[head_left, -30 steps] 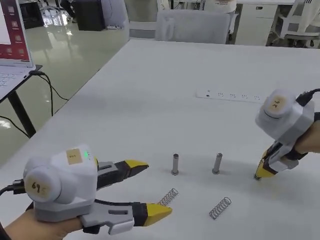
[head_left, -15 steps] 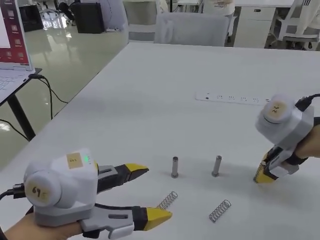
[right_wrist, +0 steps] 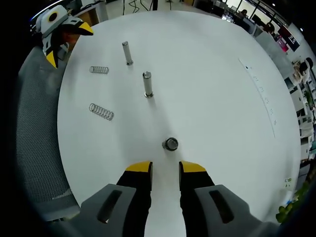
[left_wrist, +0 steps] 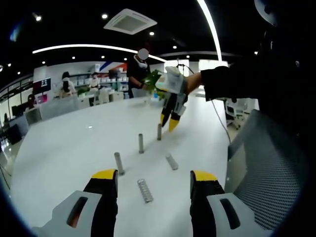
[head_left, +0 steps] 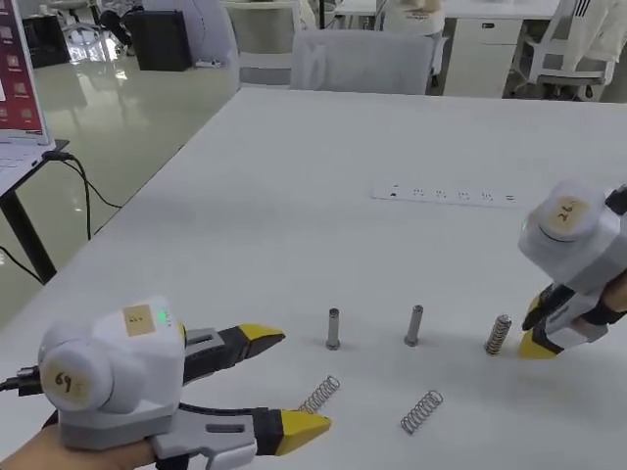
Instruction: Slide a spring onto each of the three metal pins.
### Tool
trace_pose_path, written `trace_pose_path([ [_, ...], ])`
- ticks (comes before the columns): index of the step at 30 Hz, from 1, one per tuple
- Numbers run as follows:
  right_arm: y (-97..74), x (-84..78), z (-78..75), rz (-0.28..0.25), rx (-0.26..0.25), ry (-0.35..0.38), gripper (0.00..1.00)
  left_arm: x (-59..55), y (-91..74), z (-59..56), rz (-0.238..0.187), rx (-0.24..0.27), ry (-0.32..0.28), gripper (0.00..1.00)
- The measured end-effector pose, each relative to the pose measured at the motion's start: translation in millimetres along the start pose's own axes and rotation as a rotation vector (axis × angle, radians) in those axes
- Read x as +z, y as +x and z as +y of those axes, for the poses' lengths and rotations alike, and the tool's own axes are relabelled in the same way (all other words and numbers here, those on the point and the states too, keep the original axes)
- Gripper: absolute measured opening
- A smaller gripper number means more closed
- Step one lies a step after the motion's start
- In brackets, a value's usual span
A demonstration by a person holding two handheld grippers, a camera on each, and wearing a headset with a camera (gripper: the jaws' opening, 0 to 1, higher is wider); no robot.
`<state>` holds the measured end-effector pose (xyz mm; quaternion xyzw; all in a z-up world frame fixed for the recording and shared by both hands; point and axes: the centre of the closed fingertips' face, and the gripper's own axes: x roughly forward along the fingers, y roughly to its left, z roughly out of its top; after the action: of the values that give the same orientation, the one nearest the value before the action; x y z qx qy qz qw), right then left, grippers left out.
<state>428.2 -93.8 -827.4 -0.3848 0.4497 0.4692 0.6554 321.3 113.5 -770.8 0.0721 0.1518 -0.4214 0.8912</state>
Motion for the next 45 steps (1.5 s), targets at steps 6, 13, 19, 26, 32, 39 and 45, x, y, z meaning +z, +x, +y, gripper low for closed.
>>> trace_pose_path([
  [6,-1.3,-2.1,21.9,-0.013,0.032,0.000,0.19,0.5,0.3,-1.1,0.000,-0.005,0.003,0.54],
  [13,-1.7,3.0,50.0,-0.030,0.080,-0.025,0.19,0.7,1.0,-2.9,0.003,-0.010,0.009,0.53],
  [19,1.2,21.3,69.9,-0.053,0.115,-0.088,0.19,0.5,0.7,-3.7,0.005,-0.011,0.012,0.53],
  [26,9.5,45.2,84.0,-0.080,0.147,-0.156,0.19,-0.1,0.3,-4.2,0.011,-0.014,0.017,0.52],
  [32,17.6,57.4,89.0,-0.088,0.166,-0.197,0.19,-1.0,0.6,-4.6,0.016,-0.016,0.018,0.52],
  [39,28.2,64.2,91.5,-0.073,0.185,-0.251,0.18,-1.9,0.9,-4.5,0.021,-0.018,0.018,0.52],
  [45,37.1,68.9,96.0,-0.064,0.212,-0.311,0.17,-2.6,1.2,-5.4,0.027,-0.021,0.018,0.51],
])
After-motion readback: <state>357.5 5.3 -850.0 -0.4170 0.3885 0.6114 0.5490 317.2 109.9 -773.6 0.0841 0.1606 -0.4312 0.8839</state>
